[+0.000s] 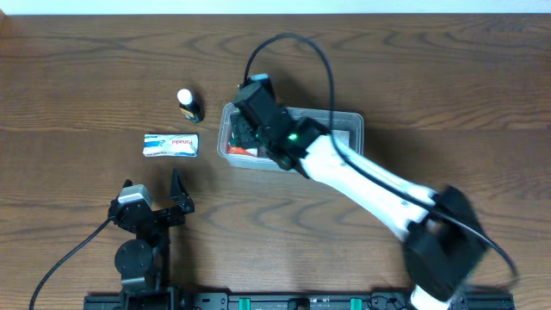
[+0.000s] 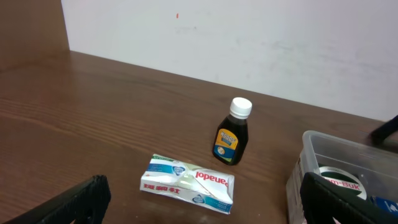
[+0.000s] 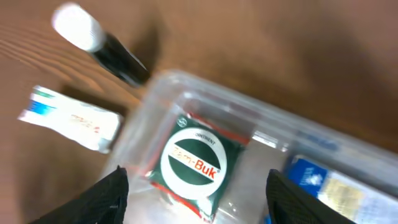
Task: Pack container
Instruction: 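Raise the right gripper and retract it to the upper right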
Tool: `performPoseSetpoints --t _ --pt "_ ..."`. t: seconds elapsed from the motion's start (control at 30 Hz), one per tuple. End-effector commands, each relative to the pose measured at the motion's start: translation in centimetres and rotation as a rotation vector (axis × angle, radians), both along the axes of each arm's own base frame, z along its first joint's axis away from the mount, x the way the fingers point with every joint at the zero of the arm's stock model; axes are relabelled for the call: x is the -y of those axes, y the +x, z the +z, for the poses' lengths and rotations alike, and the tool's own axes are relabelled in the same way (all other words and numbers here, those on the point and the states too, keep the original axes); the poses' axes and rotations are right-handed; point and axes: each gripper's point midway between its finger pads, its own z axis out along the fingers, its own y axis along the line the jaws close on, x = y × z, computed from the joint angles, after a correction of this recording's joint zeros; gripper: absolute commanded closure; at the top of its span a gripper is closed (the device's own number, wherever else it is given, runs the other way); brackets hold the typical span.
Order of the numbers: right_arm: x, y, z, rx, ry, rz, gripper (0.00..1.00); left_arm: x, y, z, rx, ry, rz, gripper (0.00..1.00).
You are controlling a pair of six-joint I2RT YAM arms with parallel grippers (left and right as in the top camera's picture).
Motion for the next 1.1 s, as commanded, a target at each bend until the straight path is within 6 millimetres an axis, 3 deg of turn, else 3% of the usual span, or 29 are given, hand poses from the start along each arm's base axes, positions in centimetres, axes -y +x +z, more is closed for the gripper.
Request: performPoseSetpoints --t 0.0,0.13,0.23,0.4,0.5,0.8,1.07 --pt "3.3 1.1 8.3 0.162 0.034 -0.033 0.3 -0.3 -0.1 -1.7 -0.051 0.013 0.015 0.02" --pt "10.6 2.3 12.9 0.226 0.017 -0.185 0.22 -0.3 -0.1 -1.7 -0.051 0.013 0.014 0.02" --pt "17.4 3.3 14.7 0.235 -0.005 -0.33 0.17 -0.3 -0.1 -1.7 -0.051 0.013 0.014 0.02" --pt "28.4 4.3 13.6 0.148 -0.059 -0.568 0.08 -0.3 -0.1 -1.7 -0.051 0.013 0.015 0.02" --pt "33.0 4.1 11.8 0.063 -0.056 -0.654 0.05 -0.3 -0.1 -1.7 -0.051 0.013 0.014 0.02" --pt "41.8 2.8 8.0 -0.089 -0.055 -0.848 0.01 -0.3 -0.1 -1.7 -0.051 0.013 0.015 0.02" --pt "45.8 2.5 5.7 -0.16 -0.023 -0.955 0.01 -0.3 -0.1 -1.7 -0.051 0.012 0.014 0.02"
